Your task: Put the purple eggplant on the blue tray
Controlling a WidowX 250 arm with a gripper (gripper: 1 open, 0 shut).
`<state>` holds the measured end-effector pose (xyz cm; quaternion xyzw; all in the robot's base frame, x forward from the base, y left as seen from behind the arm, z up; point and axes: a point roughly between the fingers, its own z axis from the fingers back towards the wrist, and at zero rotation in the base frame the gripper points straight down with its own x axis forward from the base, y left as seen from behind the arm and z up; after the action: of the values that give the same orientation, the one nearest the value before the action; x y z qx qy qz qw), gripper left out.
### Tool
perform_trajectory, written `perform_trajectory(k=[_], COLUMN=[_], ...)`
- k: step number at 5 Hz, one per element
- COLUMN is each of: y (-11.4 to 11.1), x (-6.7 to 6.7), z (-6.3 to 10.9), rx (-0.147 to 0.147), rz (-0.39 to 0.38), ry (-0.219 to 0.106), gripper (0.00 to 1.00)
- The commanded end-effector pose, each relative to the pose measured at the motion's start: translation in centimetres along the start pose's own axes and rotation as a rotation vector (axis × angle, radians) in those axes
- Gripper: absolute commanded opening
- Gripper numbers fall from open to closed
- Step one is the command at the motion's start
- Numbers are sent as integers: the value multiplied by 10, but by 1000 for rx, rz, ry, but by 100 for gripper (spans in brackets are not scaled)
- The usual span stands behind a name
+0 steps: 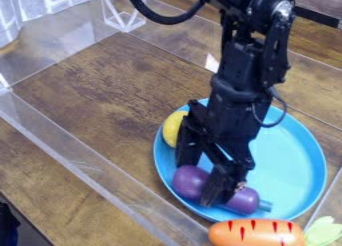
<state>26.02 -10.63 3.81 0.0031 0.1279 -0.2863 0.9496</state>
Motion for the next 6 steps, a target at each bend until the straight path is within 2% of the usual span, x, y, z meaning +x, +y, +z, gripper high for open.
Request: perform_trajectory(k=[1, 2, 4, 6], y=[7, 15, 15, 29], x=[11, 14, 9, 2], z=[20, 32, 63, 99], rx=[18, 33, 56, 112], rz=[-43, -75, 25, 16], ry=[-53, -63, -106, -150], gripper=[100, 100, 100, 100])
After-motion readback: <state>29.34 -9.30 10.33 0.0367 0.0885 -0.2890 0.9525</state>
